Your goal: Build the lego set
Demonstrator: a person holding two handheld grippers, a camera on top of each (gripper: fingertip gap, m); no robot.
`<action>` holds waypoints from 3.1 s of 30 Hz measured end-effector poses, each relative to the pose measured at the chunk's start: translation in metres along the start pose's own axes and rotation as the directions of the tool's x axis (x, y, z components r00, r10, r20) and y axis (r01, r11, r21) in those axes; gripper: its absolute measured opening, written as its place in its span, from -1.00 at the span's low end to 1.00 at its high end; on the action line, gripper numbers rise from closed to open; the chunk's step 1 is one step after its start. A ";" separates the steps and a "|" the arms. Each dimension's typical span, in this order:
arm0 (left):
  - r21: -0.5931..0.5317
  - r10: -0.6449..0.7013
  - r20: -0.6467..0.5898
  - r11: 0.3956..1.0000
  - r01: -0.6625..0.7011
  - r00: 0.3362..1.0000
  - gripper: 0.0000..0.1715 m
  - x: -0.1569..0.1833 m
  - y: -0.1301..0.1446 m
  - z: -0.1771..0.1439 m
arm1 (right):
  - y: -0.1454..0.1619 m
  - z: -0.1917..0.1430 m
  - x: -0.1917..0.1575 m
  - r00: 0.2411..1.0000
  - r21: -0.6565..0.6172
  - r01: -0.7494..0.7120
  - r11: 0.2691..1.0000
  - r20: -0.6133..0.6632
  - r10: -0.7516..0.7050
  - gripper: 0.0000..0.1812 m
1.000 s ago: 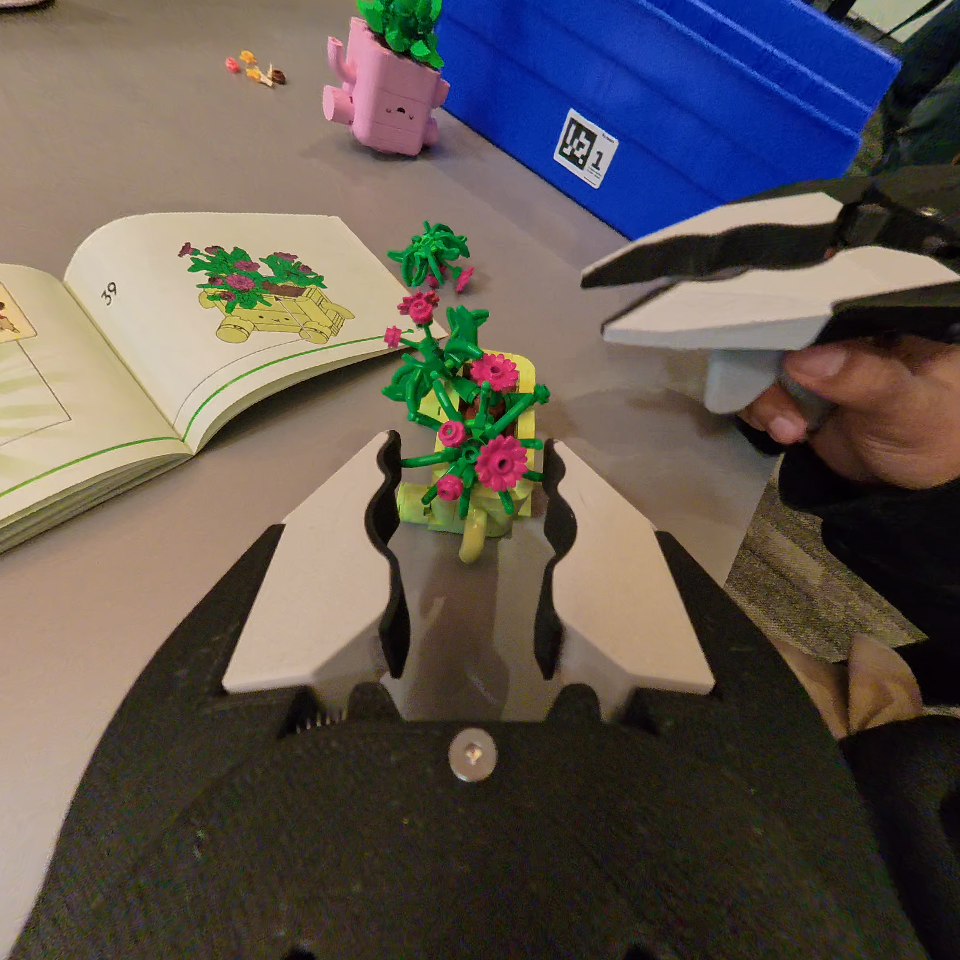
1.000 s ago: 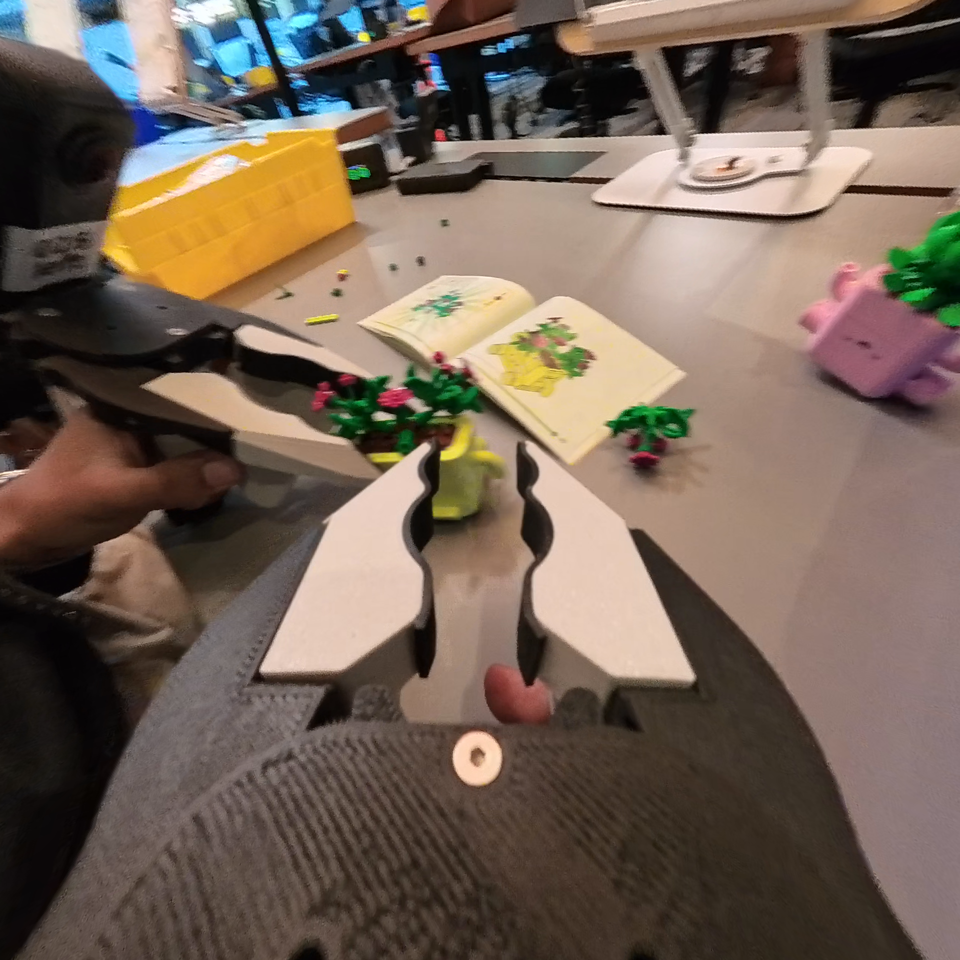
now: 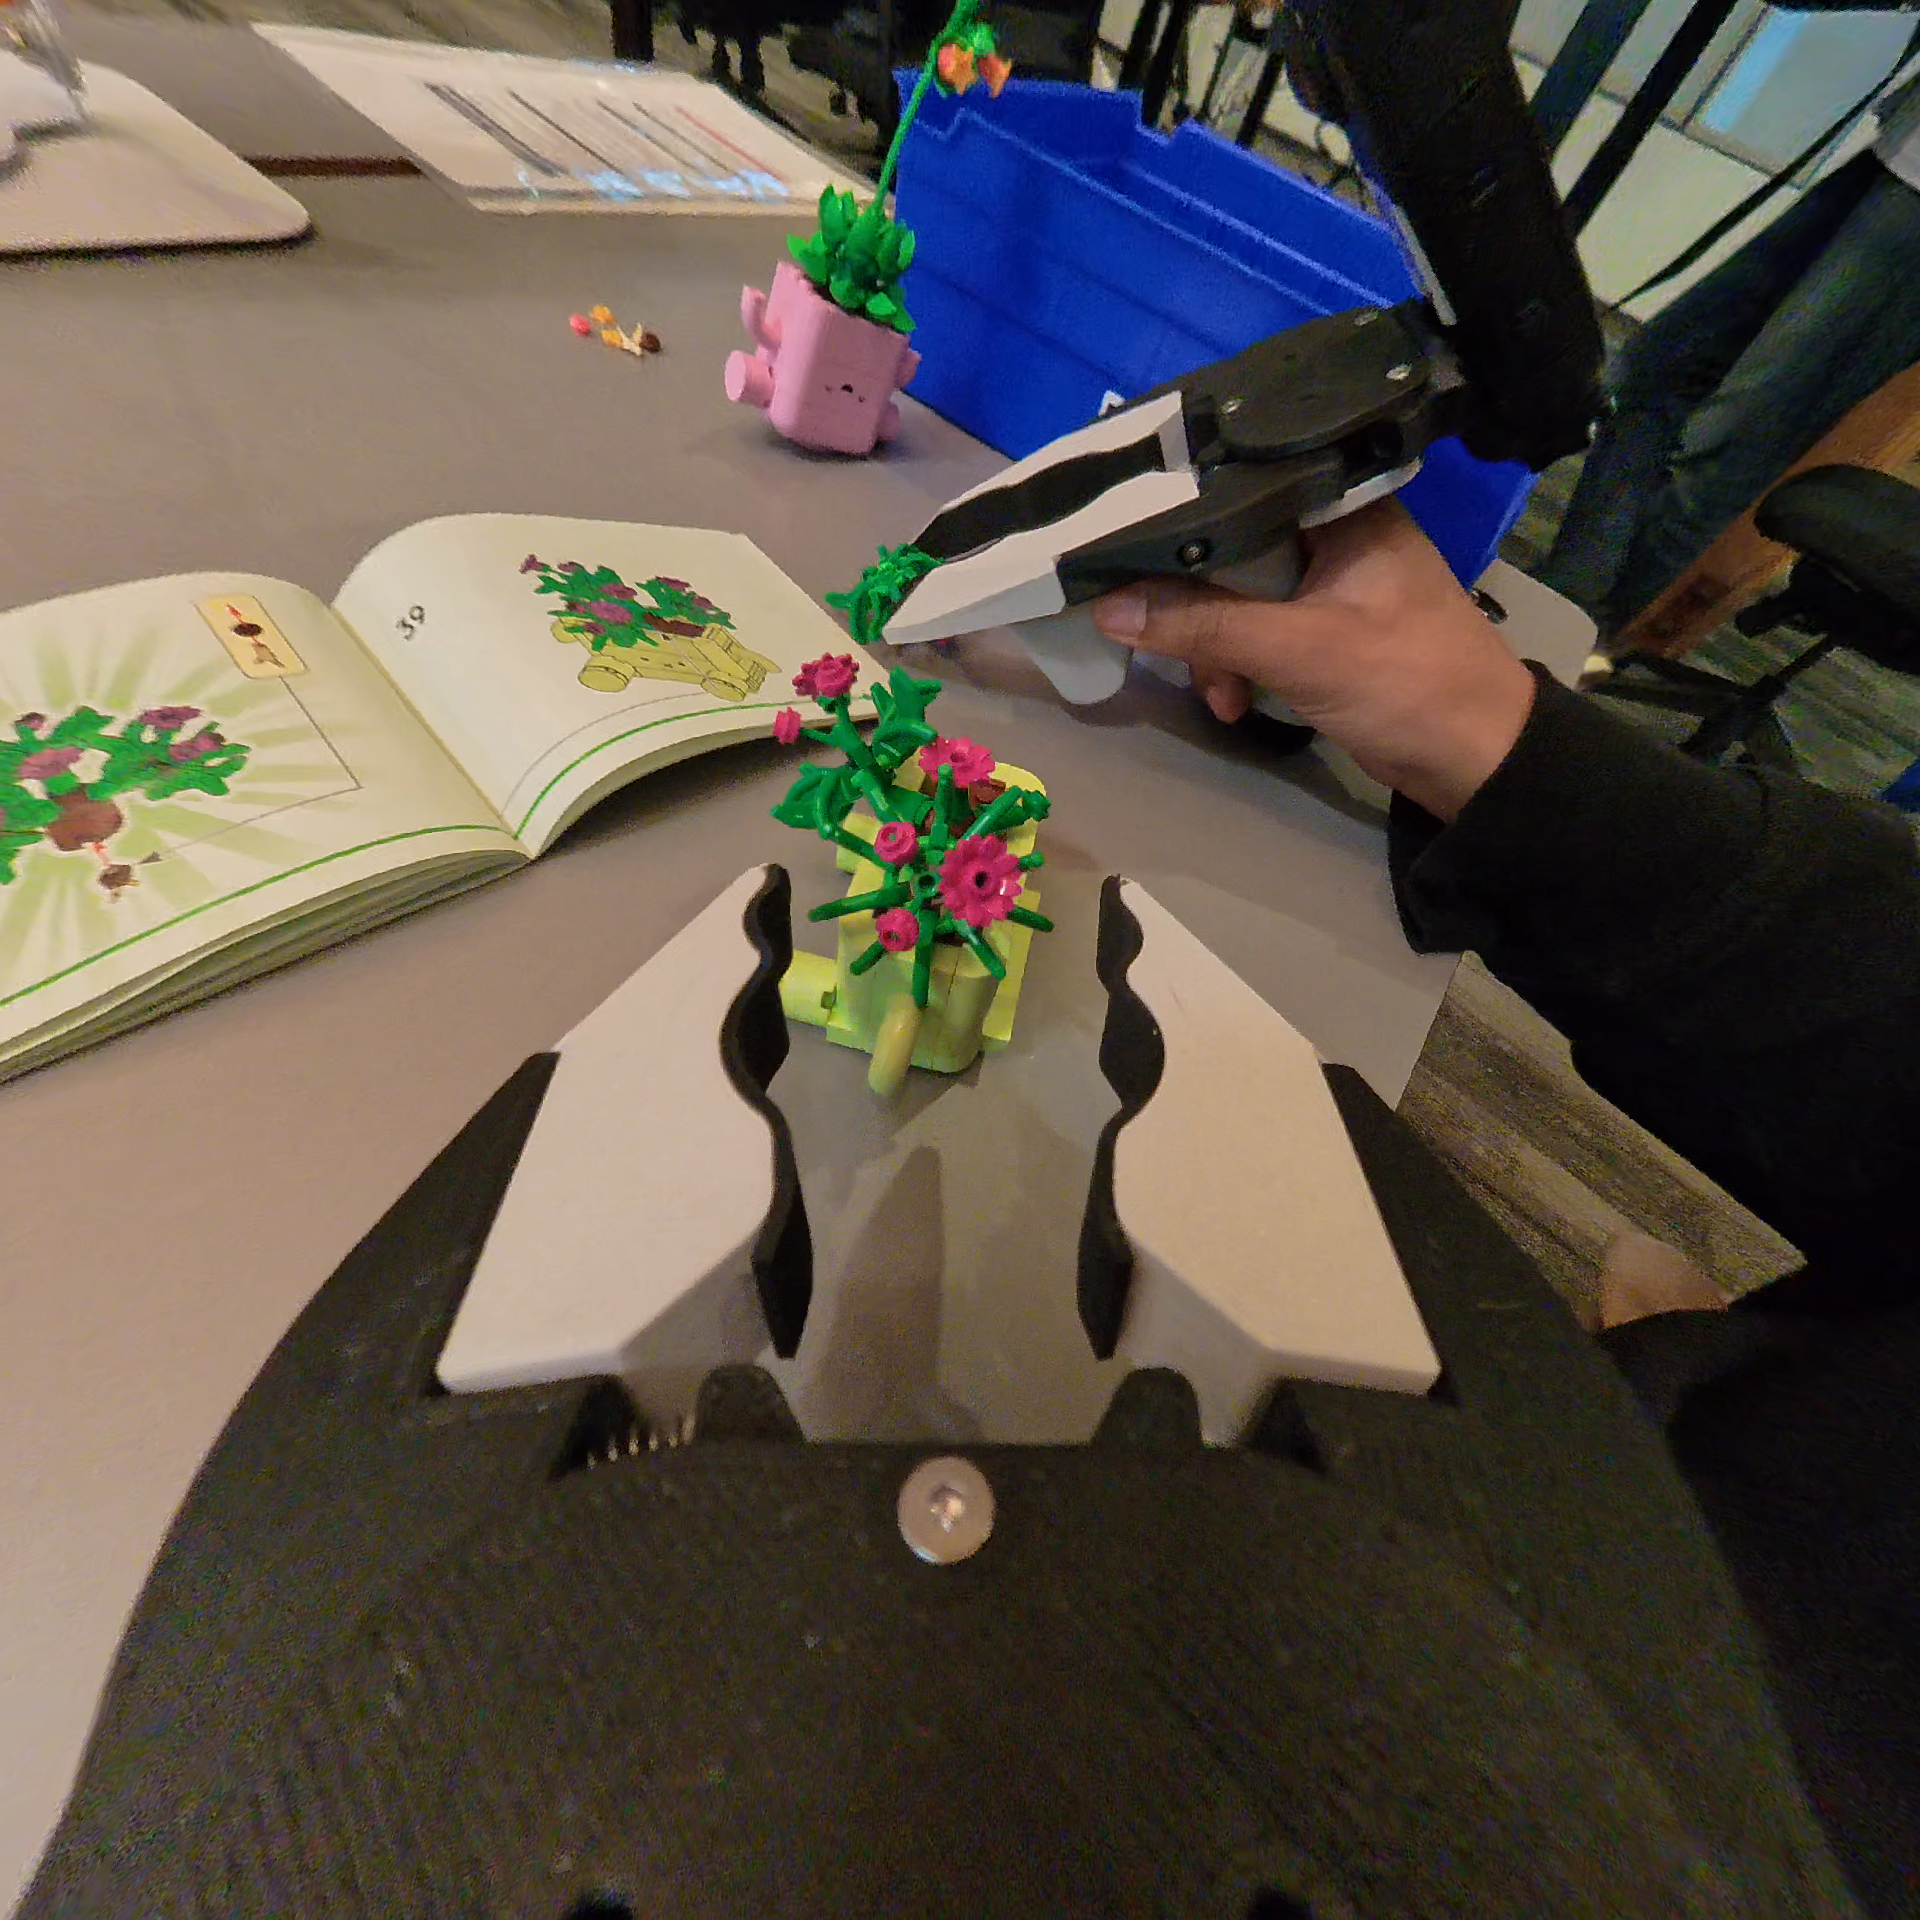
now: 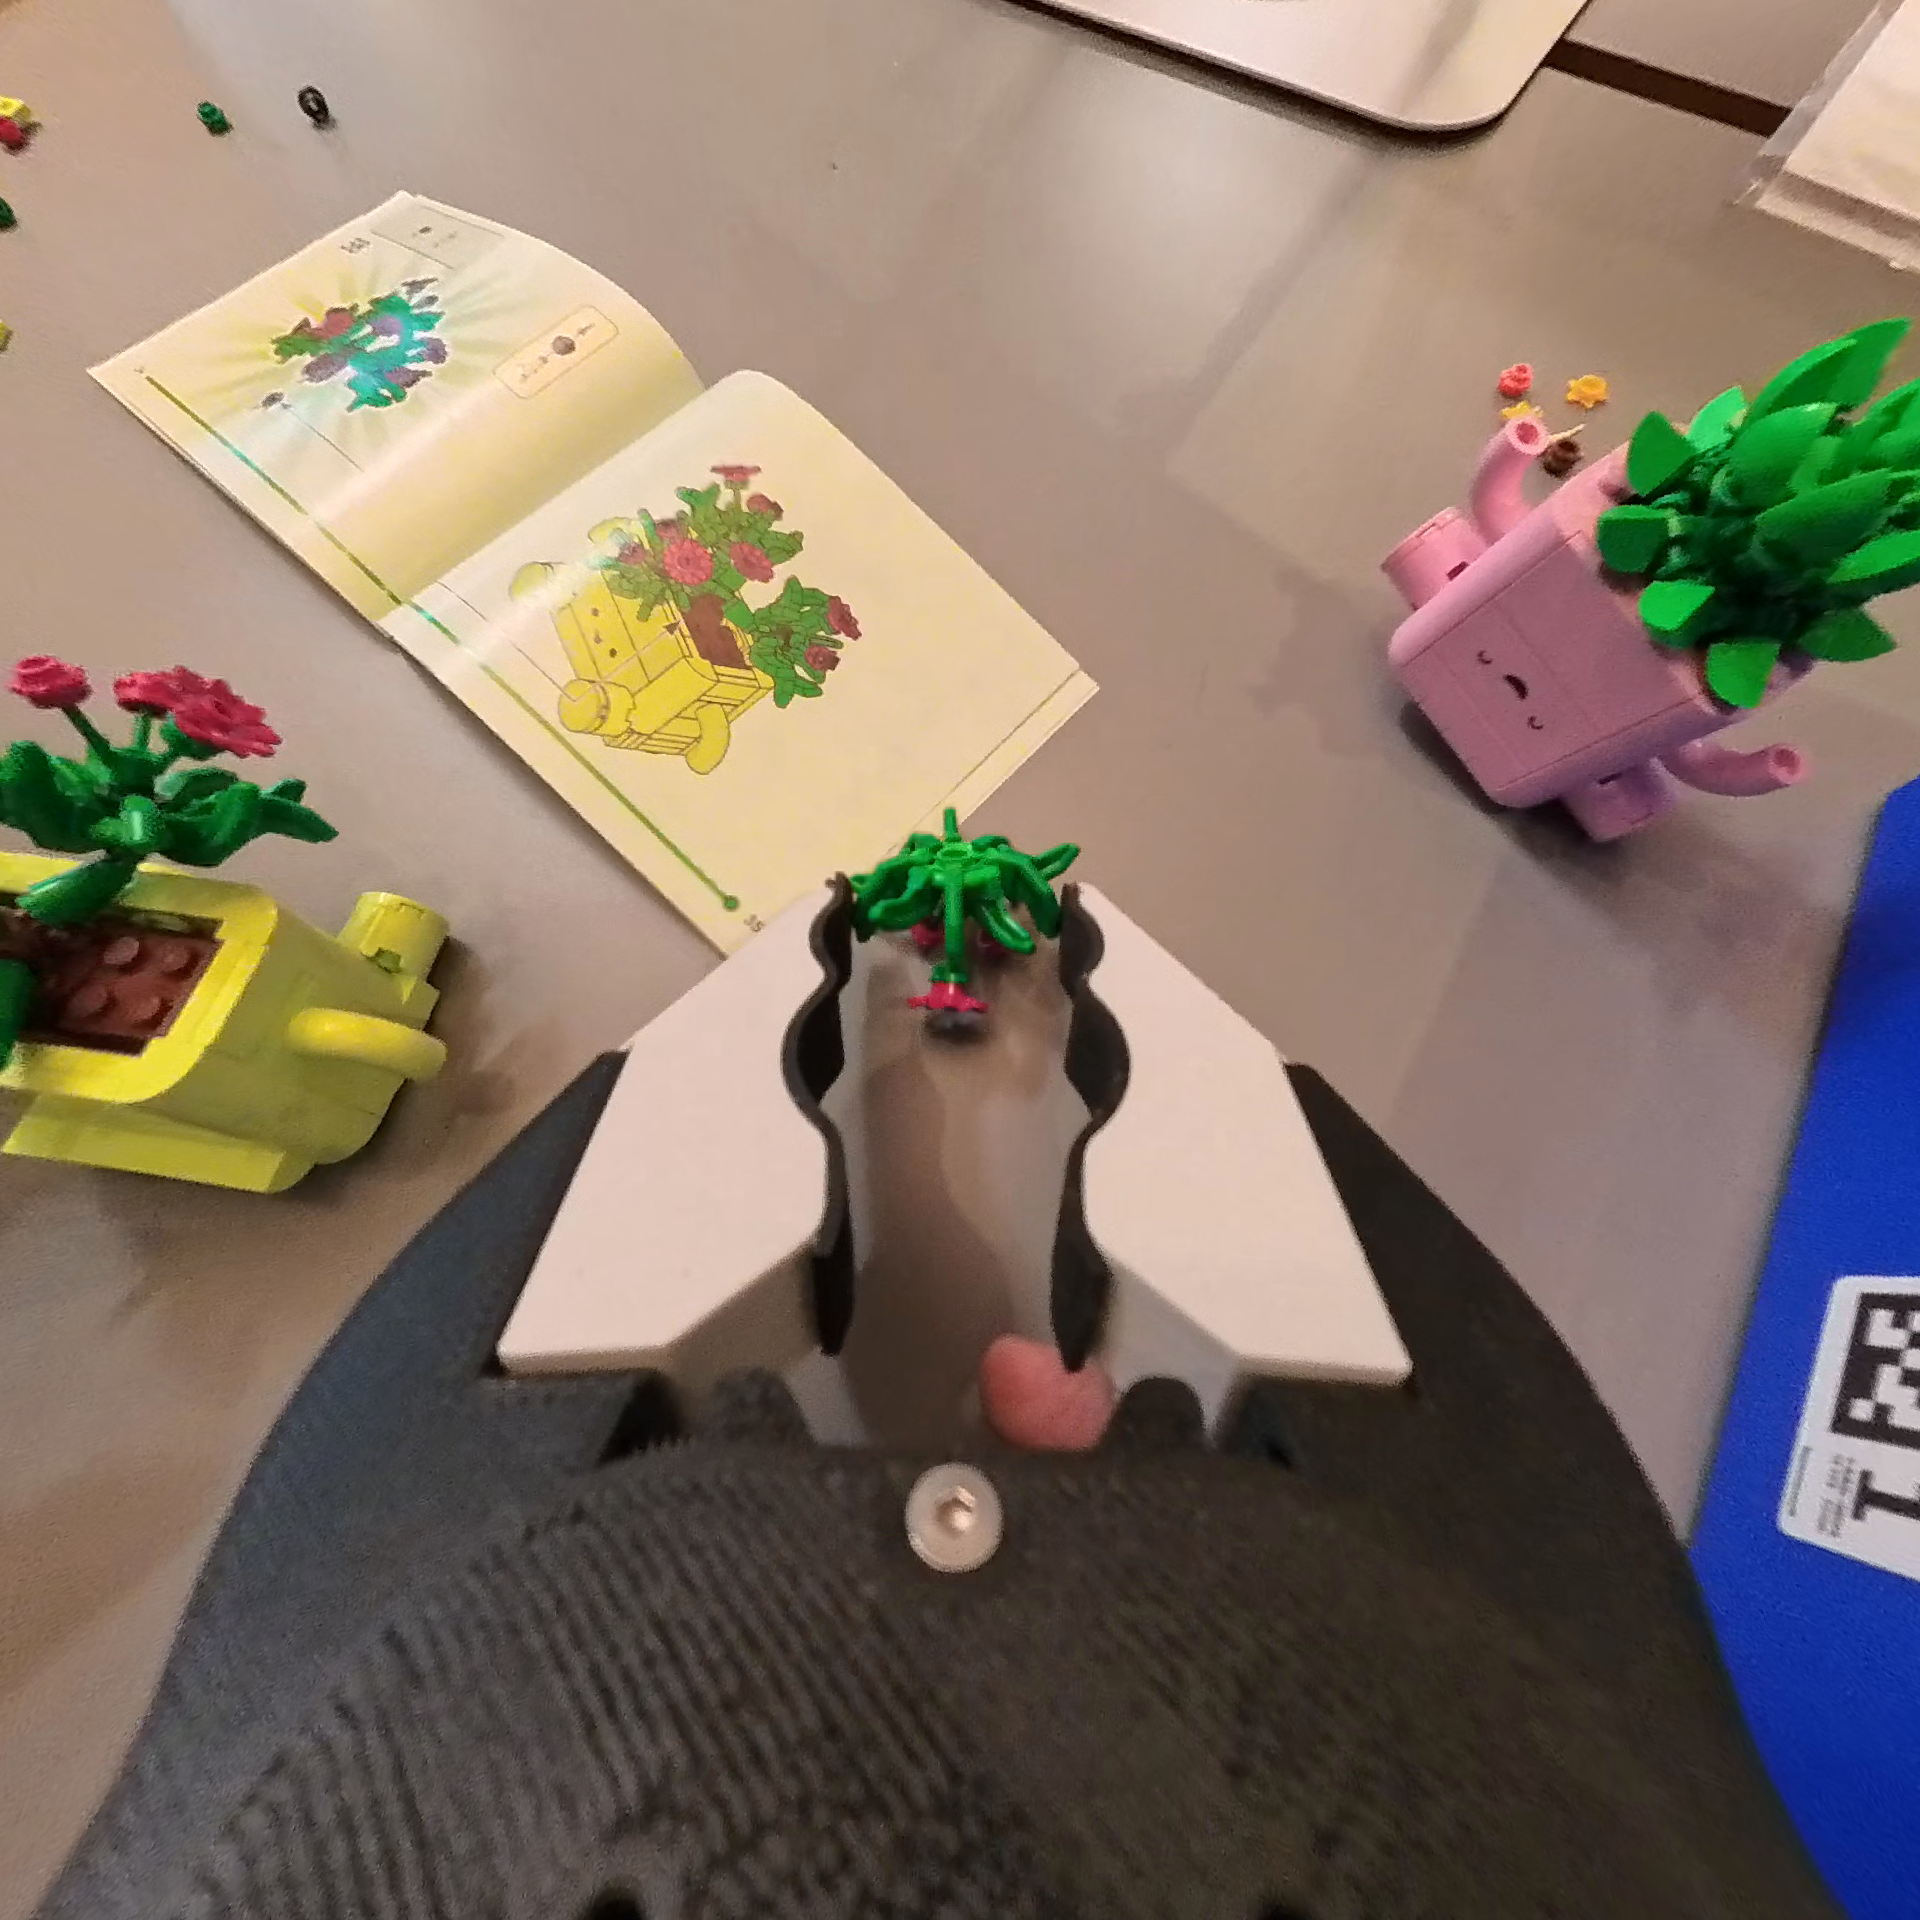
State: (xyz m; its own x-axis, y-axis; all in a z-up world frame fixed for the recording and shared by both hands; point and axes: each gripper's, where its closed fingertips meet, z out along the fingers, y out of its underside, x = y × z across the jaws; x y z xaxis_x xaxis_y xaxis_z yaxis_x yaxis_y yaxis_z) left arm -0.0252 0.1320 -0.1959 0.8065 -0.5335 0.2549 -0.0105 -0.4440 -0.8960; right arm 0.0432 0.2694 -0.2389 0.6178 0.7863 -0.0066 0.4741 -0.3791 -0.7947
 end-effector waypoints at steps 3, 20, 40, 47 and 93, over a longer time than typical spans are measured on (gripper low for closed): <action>0.035 0.011 0.004 0.999 -0.011 1.000 -0.31 0.001 -0.007 -0.009 | -0.001 -0.007 -0.001 1.000 0.019 0.012 1.000 -0.004 -0.012 -0.57; 0.181 0.340 -0.079 0.929 -0.322 0.937 -0.28 0.067 -0.051 -0.013 | -0.059 -0.142 -0.125 0.593 0.083 -0.368 0.926 0.788 0.164 -0.57; 0.285 0.244 -0.113 0.937 -0.204 0.963 -0.70 0.072 -0.058 -0.031 | -0.056 -0.148 -0.160 0.366 -0.089 -0.430 0.899 0.892 0.263 -0.38; 0.330 -0.184 -0.417 0.881 0.337 0.890 -0.72 0.049 -0.072 -0.047 | -0.073 -0.149 -0.135 0.803 0.431 -0.165 0.887 0.581 -0.133 -0.41; 0.269 -0.146 -0.254 0.939 0.215 0.956 -0.28 0.027 -0.051 -0.041 | -0.055 -0.122 -0.118 0.932 0.461 0.084 0.883 0.277 -0.233 -0.94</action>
State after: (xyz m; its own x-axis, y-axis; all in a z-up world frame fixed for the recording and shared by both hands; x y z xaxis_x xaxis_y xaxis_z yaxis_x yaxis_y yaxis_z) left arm -0.0272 0.1106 -0.1289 0.6223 -0.6280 0.4672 0.3229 -0.3378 -0.8841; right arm 0.0203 0.1378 -0.1208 0.2916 0.9565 0.0113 0.1815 -0.0437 -0.9824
